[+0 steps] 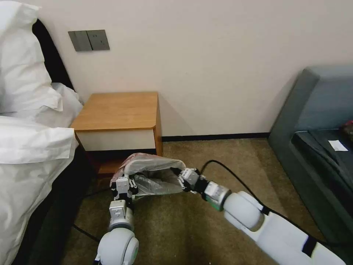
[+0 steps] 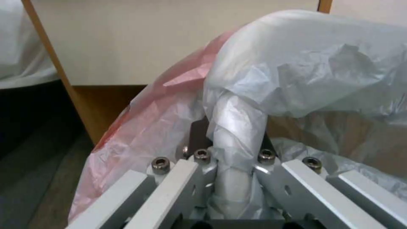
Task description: Pick up the garbage bag from the table and place it over the trash can.
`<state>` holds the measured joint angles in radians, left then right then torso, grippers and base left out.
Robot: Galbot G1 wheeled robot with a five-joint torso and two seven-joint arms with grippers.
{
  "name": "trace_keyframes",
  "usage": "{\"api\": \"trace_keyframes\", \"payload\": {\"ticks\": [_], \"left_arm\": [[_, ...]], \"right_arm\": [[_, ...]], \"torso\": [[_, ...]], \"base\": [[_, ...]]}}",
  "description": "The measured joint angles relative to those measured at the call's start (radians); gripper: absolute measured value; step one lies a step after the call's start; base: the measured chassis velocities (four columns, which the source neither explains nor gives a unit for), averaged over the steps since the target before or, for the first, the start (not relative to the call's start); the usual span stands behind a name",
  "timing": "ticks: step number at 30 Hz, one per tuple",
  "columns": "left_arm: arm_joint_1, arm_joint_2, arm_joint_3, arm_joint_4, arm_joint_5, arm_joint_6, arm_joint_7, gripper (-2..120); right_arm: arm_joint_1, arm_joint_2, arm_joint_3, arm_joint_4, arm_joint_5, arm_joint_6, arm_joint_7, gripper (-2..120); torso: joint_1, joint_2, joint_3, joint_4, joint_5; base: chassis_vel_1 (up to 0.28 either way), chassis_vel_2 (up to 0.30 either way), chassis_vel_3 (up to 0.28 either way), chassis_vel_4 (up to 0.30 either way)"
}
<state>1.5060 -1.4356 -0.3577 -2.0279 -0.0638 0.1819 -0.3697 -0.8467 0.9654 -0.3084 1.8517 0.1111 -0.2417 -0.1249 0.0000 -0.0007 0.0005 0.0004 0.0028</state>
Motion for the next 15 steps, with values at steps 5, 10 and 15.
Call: {"api": "trace_keyframes", "payload": {"ticks": [5, 10, 15], "left_arm": [[-0.005, -0.007, 0.002, 0.001, 0.008, 0.0, 0.002, 4], [-0.005, -0.01, 0.005, 0.007, 0.022, 0.0, 0.007, 4], [0.0, -0.014, 0.007, 0.013, 0.043, -0.009, 0.01, 4]], "right_arm": [[0.087, 0.016, -0.082, -0.065, -0.003, -0.029, -0.004, 0], [0.207, 0.059, -0.195, -0.163, 0.025, -0.089, -0.003, 0], [0.268, 0.085, -0.26, -0.203, 0.069, -0.118, 0.004, 0]], "torso": [[0.0, 0.0, 0.0, 0.0001, 0.0001], [0.0, 0.0, 0.0, 0.0, -0.0001], [0.0, 0.0, 0.0, 0.0, -0.0001]], "base": [[0.0, 0.0, 0.0, 0.0], [0.0, 0.0, 0.0, 0.0], [0.0, 0.0, 0.0, 0.0]]}}
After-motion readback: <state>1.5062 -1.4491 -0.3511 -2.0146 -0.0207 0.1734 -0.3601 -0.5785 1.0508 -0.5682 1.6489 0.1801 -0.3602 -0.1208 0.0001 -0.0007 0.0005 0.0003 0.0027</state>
